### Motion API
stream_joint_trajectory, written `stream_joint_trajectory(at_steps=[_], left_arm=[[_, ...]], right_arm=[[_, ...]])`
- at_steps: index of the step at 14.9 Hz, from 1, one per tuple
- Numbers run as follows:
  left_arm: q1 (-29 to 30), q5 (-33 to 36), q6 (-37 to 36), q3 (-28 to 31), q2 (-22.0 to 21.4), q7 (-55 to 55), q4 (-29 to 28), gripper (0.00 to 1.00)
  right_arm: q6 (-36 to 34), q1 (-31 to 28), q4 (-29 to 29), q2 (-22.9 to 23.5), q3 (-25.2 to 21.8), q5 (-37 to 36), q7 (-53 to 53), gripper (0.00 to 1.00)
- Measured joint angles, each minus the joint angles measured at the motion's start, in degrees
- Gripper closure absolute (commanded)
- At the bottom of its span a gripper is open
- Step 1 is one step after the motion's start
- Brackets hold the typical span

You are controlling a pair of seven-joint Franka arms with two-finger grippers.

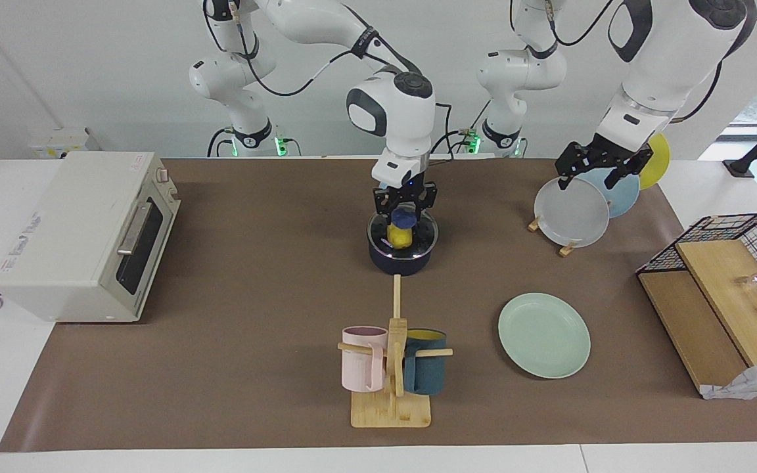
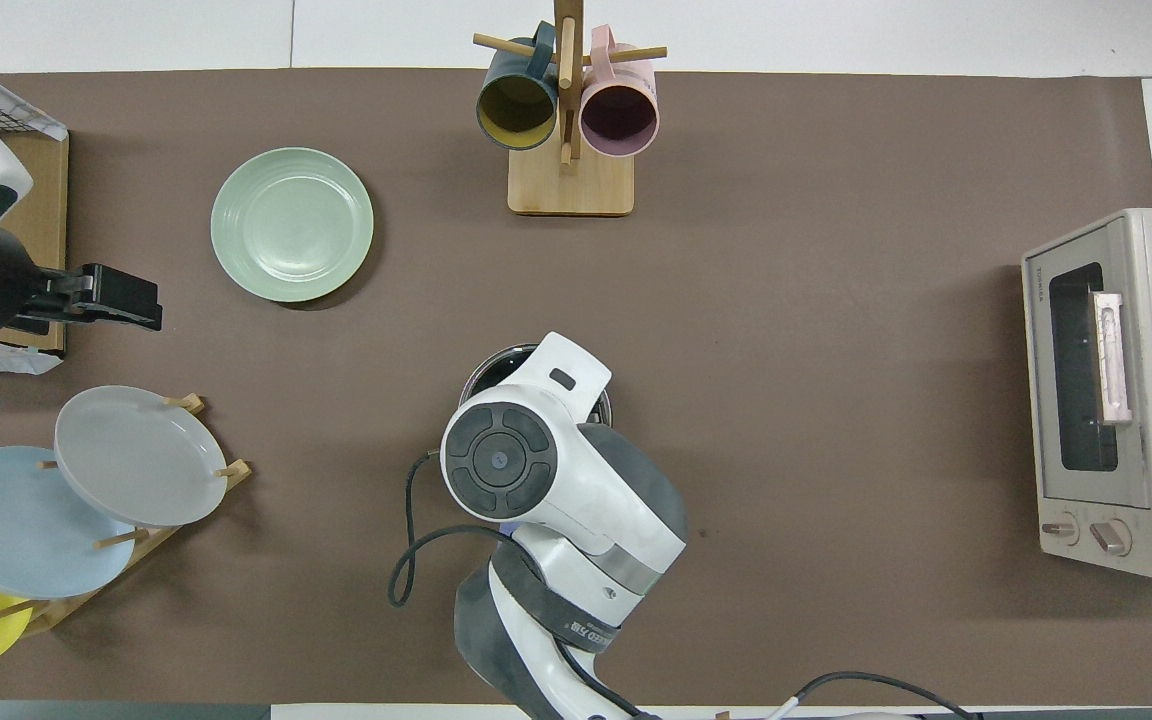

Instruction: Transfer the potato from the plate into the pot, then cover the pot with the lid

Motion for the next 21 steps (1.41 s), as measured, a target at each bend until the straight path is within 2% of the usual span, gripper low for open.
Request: stream_joint_trajectory(at_steps=[3,5,8,12,21], left_arm=[[0.2,0.1,0.0,0.1,0.0,0.0,0.0,0.0],[0.7,0.2,0.1,0.2,0.0,0.1,0.0,0.0],[1.5,0.2,0.2,0.2,0.0,0.6,0.1,0.0],[1.7,0.3,0.2,0.2,0.0,0.7,0.1,0.0],[2.2,0.3,-1.1,0.3,0.0,0.7,1.2,0.0]], right_arm=[[0.2,-0.1,0.7,0.1,-0.2,0.0,0.0,0.0],[-1.6,-0.3,3.2,-0.1,-0.7,0.0,0.0,0.0],[-7.1,-3.0,9.2,-0.9,-0.9,0.0,0.0,0.0],[-18.7,-7.0,16.7,-3.4,-0.9,0.4,-1.1,0.0],[-41.6,-26.8,18.2,-16.1,-1.2,0.6,-25.3,0.0]])
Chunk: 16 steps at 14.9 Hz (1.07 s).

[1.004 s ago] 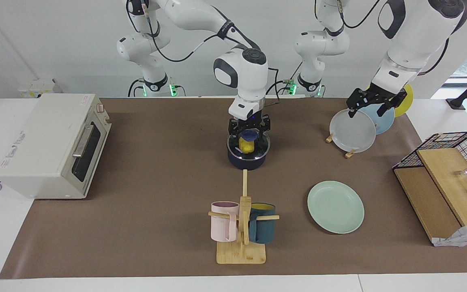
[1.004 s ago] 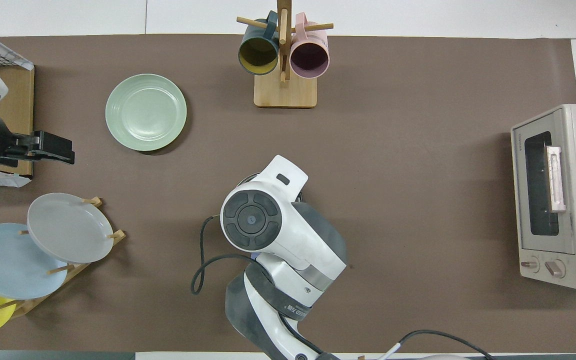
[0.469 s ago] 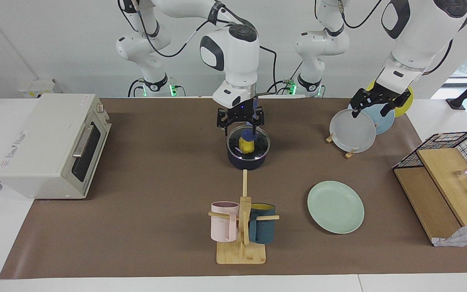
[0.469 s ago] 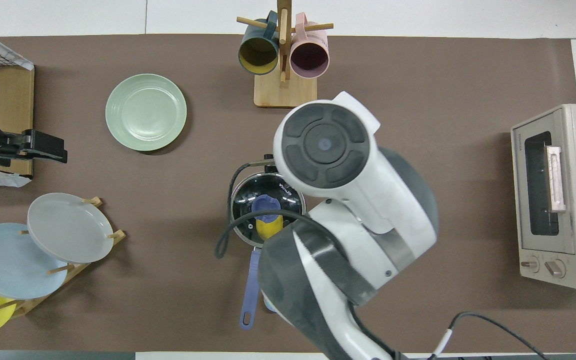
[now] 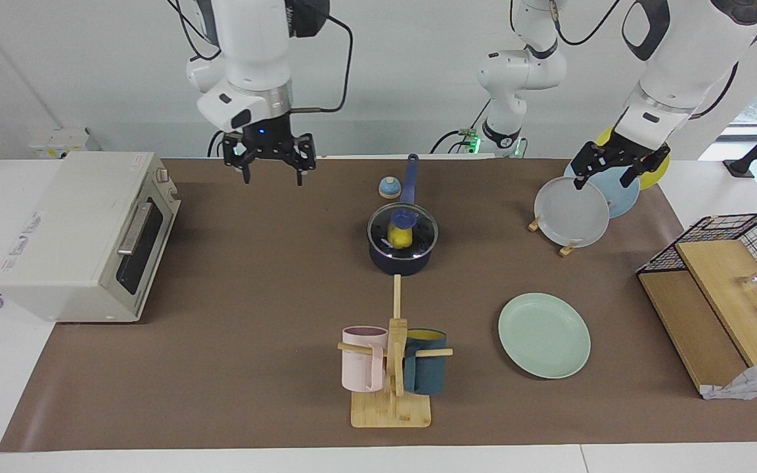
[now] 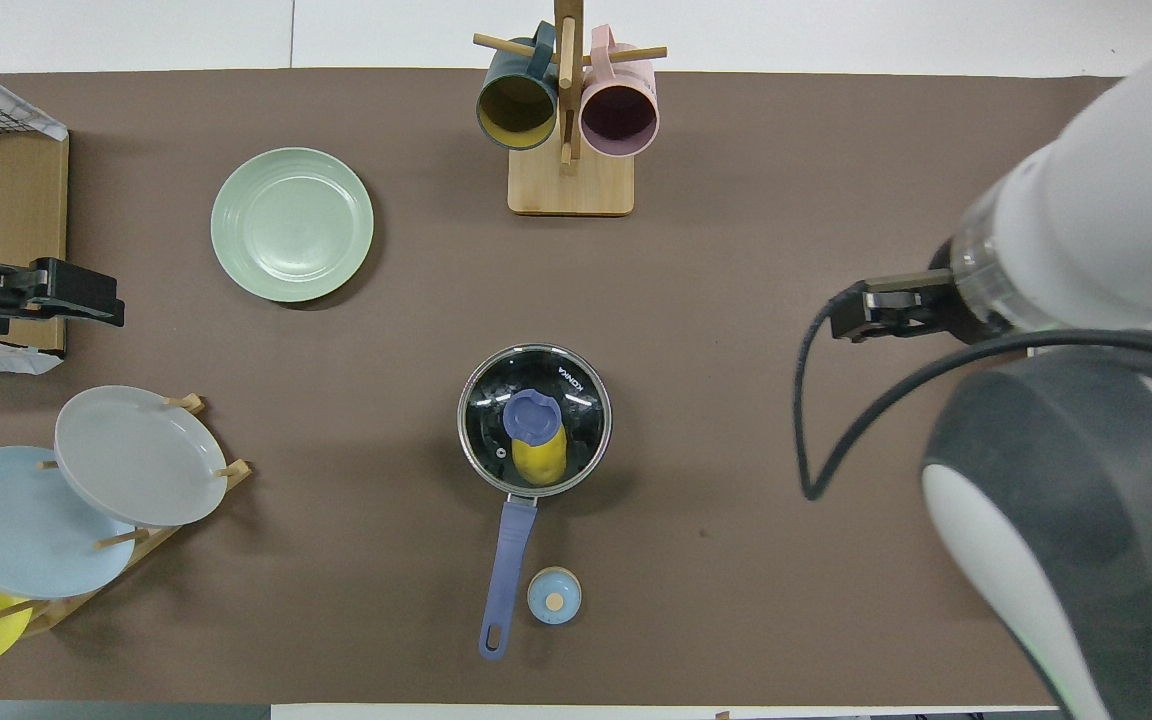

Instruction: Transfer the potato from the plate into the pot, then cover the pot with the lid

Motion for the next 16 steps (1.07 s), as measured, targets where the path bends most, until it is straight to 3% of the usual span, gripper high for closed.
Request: stream_joint_trajectory(at_steps=[6,16], left_arm=[[0.0,0.0,-0.2,0.0,0.0,0.0,0.0,0.0],[0.1,0.0,-0.2,0.0,0.0,0.0,0.0,0.0]], right_arm=[[-2.1,-7.8,-1.5,-1.4,0.0,0.0,-8.9,0.0],[-0.8,-11.2,-1.9,-1.4,0.0,2.5,-9.6,0.0]])
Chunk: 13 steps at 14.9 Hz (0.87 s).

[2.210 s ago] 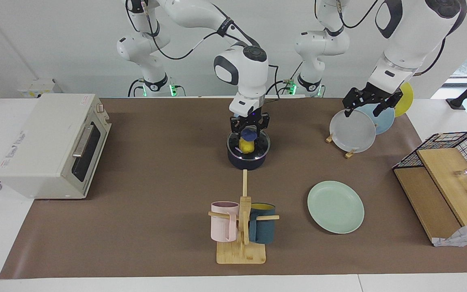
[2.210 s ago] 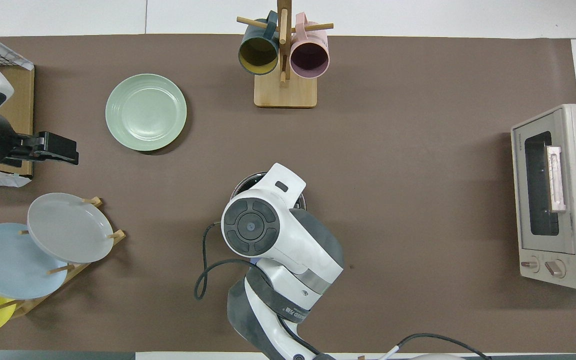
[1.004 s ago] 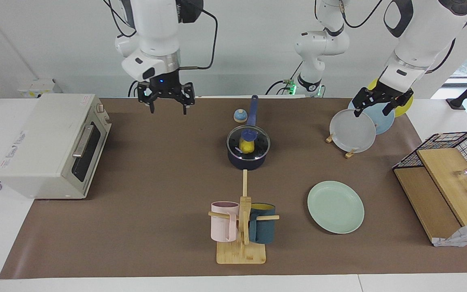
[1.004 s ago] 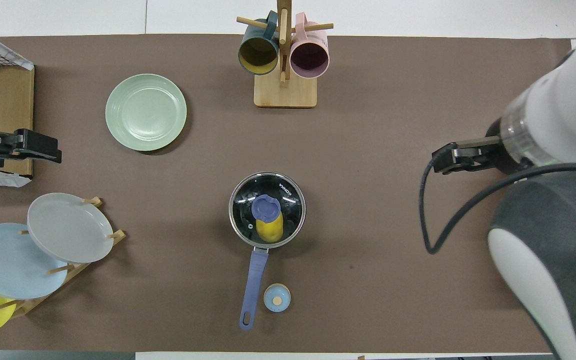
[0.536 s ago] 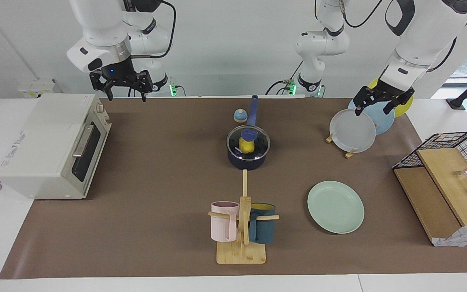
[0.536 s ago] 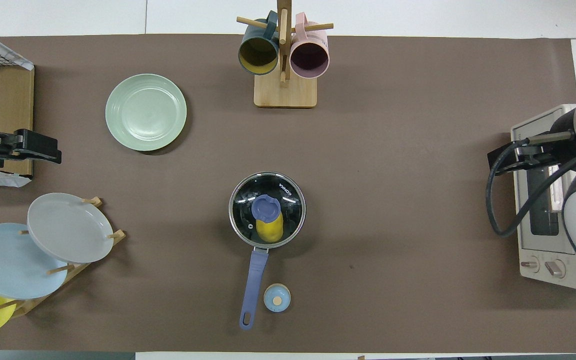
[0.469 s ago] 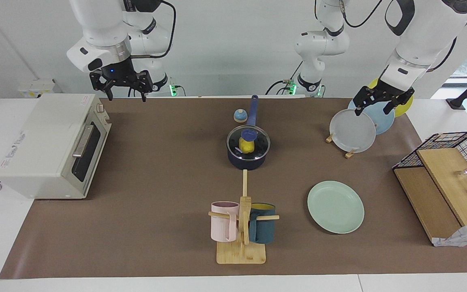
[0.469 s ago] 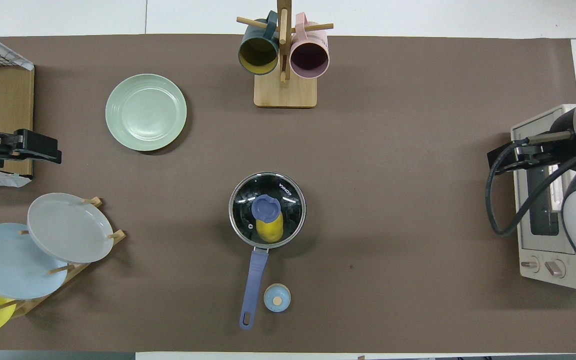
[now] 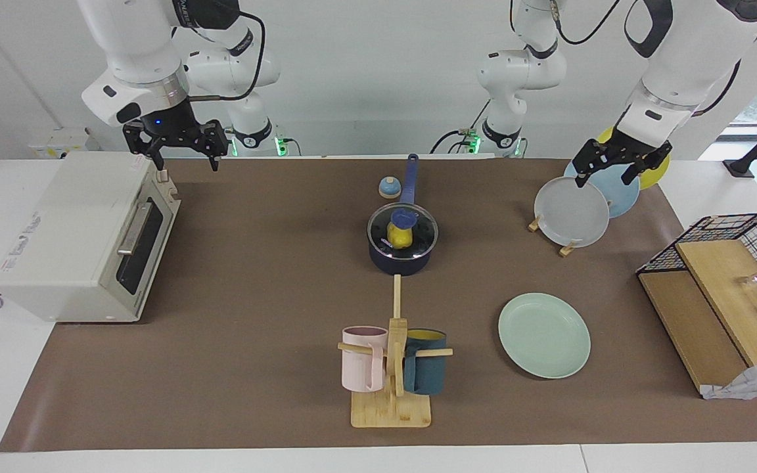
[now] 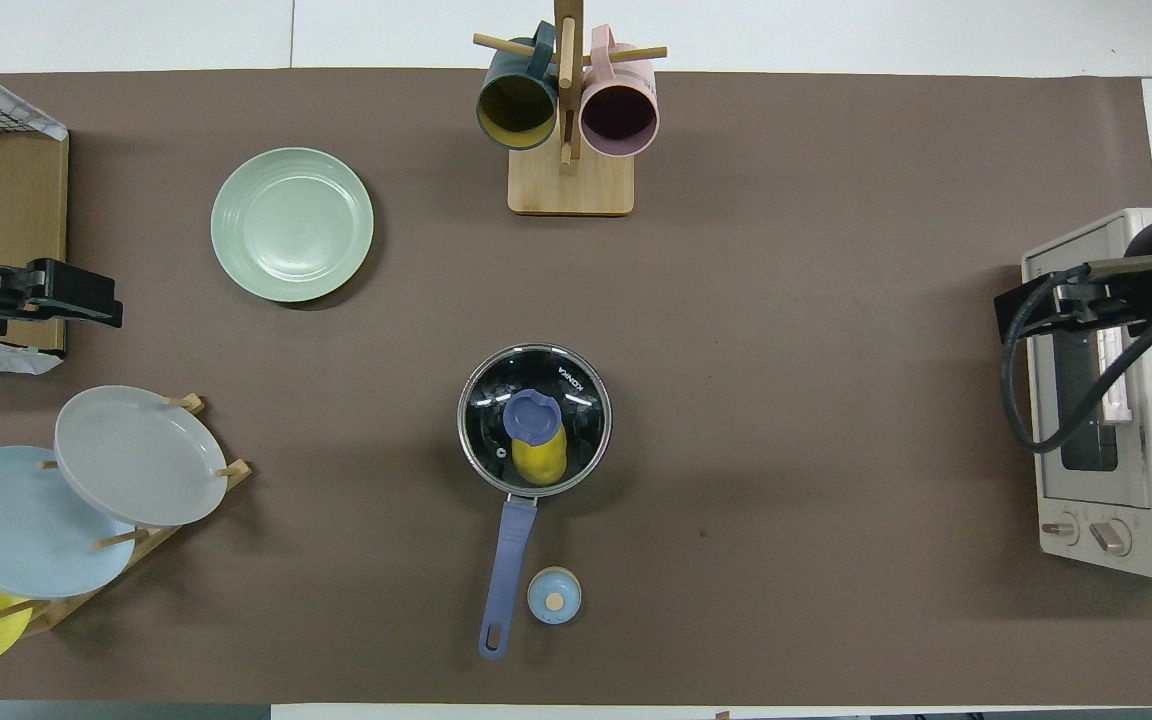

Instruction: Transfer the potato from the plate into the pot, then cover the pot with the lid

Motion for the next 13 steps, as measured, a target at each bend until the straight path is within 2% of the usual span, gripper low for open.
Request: stream_joint_trajectory(at_steps=[5,13], left_arm=[[0.0,0.0,0.0,0.0,0.0,0.0,0.0,0.0],[0.0,0.0,0.0,0.0,0.0,0.0,0.0,0.0]], right_arm=[[0.0,-2.2,0.0,0.1,0.0,0.2,0.0,0.0],[0.1,-2.3,0.0,0.1,0.1,0.2,0.0,0.0]])
